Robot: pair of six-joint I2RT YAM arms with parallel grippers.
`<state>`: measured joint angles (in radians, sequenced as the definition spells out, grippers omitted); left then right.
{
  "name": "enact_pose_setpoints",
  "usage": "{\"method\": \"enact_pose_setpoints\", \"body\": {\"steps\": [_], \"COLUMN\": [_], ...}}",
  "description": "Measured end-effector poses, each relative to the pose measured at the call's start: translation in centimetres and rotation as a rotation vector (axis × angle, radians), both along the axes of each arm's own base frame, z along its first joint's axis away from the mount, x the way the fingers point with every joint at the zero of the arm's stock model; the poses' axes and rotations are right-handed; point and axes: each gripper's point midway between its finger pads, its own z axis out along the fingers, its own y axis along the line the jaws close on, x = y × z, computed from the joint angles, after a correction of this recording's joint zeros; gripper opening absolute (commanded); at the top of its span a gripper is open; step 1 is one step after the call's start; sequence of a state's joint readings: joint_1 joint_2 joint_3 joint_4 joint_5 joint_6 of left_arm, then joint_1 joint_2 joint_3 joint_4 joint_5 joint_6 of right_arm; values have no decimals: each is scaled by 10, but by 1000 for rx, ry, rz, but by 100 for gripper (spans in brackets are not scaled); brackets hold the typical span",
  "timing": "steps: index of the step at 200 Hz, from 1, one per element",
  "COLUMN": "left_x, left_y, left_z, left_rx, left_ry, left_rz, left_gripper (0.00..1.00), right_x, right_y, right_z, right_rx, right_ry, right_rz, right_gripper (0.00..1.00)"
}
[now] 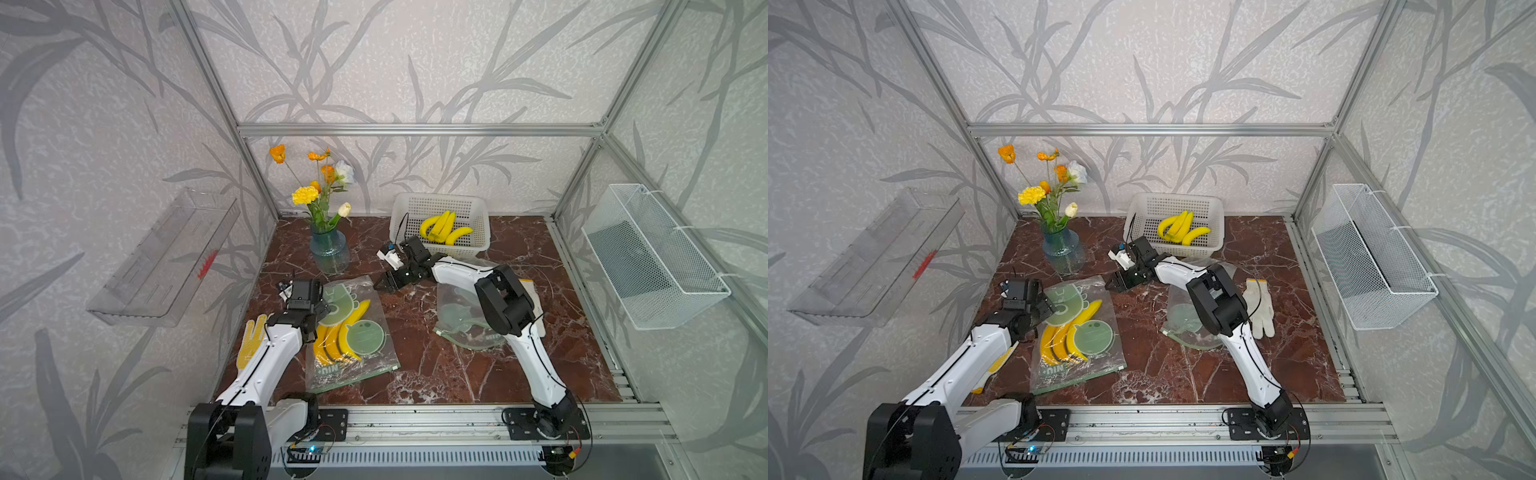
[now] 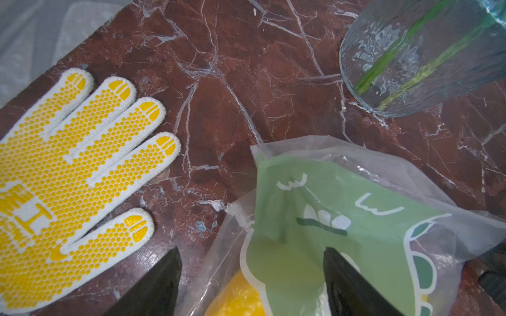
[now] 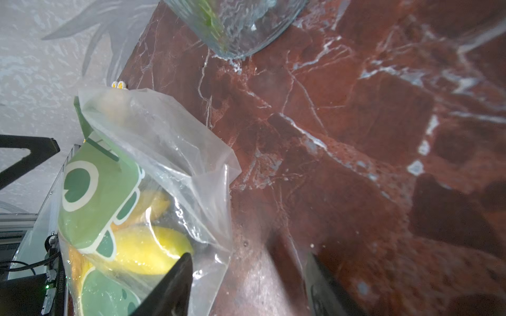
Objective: Open the zip-top bag and take out the banana
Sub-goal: Place the banana in the basket, then move the zipper food storage bag to the center of the board.
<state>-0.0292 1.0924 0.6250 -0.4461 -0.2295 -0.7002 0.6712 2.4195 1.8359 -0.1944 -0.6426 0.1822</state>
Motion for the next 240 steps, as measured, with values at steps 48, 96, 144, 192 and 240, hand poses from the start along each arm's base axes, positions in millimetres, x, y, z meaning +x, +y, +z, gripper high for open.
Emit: {"method": "enact_pose_setpoints", "body": {"steps": [48, 96, 144, 192, 240], "left_x": [2, 3, 5, 8, 14], "left_y": [-1, -2, -2, -12, -26], "left_z": [-4, -11, -14, -25, -34], "left_rx": [-13, -18, -20, -55, -111], "left_ry": [1, 16, 22, 58, 79], "left_rz": [-3, -8, -15, -67, -135], "left_gripper": [81, 81, 81, 81, 81], "right_x": [-6, -10, -9, -1, 14], "right_y": [11, 15, 11, -17, -55], "right_z": [-5, -11, -16, -21, -21], "right_rx": [-7, -1, 3, 15, 2], "right_ry": [15, 47, 85, 114, 130], "right_rz": [35, 47, 31, -17, -81], "right_gripper": [53, 24, 2, 0, 0]}}
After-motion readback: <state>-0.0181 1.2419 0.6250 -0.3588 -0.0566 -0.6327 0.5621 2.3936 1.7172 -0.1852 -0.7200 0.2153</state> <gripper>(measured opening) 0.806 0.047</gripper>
